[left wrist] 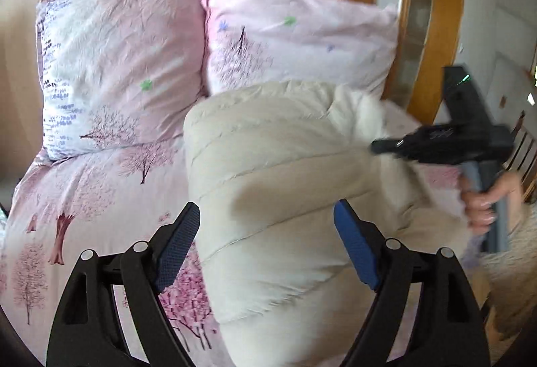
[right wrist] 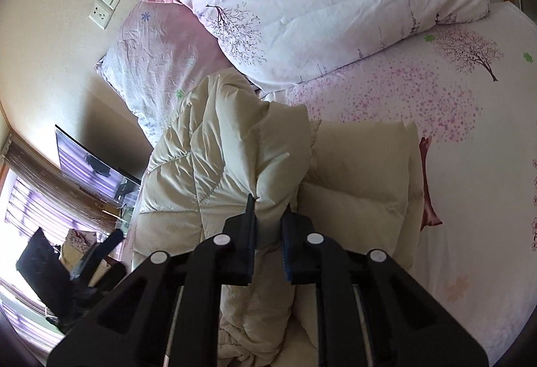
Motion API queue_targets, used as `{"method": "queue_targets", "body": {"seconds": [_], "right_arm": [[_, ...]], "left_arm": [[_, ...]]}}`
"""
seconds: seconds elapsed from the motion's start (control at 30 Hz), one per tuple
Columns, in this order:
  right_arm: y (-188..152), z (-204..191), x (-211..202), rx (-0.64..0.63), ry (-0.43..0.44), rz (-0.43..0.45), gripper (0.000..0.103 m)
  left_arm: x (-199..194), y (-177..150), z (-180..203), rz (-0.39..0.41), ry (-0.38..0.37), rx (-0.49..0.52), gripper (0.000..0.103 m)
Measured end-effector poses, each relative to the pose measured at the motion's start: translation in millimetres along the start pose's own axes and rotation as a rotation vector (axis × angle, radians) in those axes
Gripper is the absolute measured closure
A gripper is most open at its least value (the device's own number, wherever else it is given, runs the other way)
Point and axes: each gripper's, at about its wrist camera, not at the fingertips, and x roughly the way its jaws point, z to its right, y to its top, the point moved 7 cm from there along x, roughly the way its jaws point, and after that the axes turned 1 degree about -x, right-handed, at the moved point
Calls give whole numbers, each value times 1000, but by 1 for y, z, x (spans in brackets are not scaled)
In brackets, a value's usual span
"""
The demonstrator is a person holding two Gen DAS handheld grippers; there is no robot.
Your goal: Fold large clothes
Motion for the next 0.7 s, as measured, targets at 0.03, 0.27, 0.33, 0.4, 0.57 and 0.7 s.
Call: {"method": "queue_targets", "body": {"seconds": [0.03,0.27,0.33,0.4,0.57,0.7], "right_arm": [[1,1,-1,8,5,1,90],[3,18,-2,75,36,-2,90],[3,25,0,96,36,-6,90],[3,32,2,114,32,-10,90],[3,47,9,149,26,-31,90],[3,56,14,169,19,-46,90]], "left_arm": [[3,-3,0,-13,3,6,20],[17,-18,14,-62,-6,39,20],[20,-19,16,-70,-14,43,20],[23,-20,18,-80,-20,47,20],[30,-23,20,-104,-25,54,20],[36,-25,23,-121,-32,63,19]]}}
